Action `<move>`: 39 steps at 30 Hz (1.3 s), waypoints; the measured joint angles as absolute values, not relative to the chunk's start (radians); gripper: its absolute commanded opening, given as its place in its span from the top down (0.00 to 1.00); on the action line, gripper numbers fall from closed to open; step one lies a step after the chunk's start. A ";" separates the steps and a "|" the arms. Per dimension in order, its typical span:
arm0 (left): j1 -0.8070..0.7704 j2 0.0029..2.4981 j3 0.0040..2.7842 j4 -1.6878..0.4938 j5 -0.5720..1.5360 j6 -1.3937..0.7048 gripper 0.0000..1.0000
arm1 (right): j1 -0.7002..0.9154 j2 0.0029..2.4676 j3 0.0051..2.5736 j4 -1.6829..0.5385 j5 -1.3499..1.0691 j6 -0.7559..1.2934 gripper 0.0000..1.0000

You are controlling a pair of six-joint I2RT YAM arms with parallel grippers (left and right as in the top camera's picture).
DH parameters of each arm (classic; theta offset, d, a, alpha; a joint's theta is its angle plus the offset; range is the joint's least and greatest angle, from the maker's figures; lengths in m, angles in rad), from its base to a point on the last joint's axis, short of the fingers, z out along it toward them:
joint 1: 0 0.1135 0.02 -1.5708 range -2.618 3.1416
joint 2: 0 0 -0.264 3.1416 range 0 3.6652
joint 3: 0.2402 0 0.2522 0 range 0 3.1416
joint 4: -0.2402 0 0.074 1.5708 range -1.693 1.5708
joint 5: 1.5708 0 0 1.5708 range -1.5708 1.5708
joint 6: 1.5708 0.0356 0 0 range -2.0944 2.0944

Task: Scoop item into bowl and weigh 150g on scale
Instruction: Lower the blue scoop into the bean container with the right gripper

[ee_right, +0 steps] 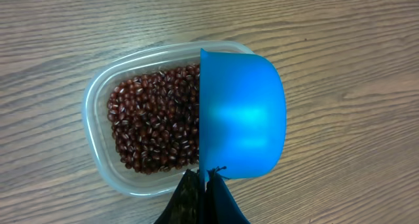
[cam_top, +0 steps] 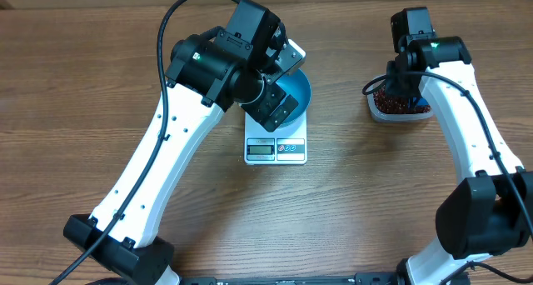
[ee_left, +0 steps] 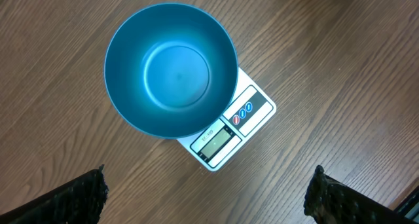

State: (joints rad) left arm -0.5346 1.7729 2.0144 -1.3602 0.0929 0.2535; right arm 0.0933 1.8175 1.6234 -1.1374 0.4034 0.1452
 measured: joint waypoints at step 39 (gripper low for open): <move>-0.501 1.773 2.014 -1.352 0.093 0.270 0.01 | 0.125 1.948 1.632 -1.163 0.486 0.129 0.96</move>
State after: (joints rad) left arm -0.5014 1.7729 2.0144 -1.3521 0.0933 0.2695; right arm 0.1249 1.9484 1.6318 -1.1625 0.4862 0.1291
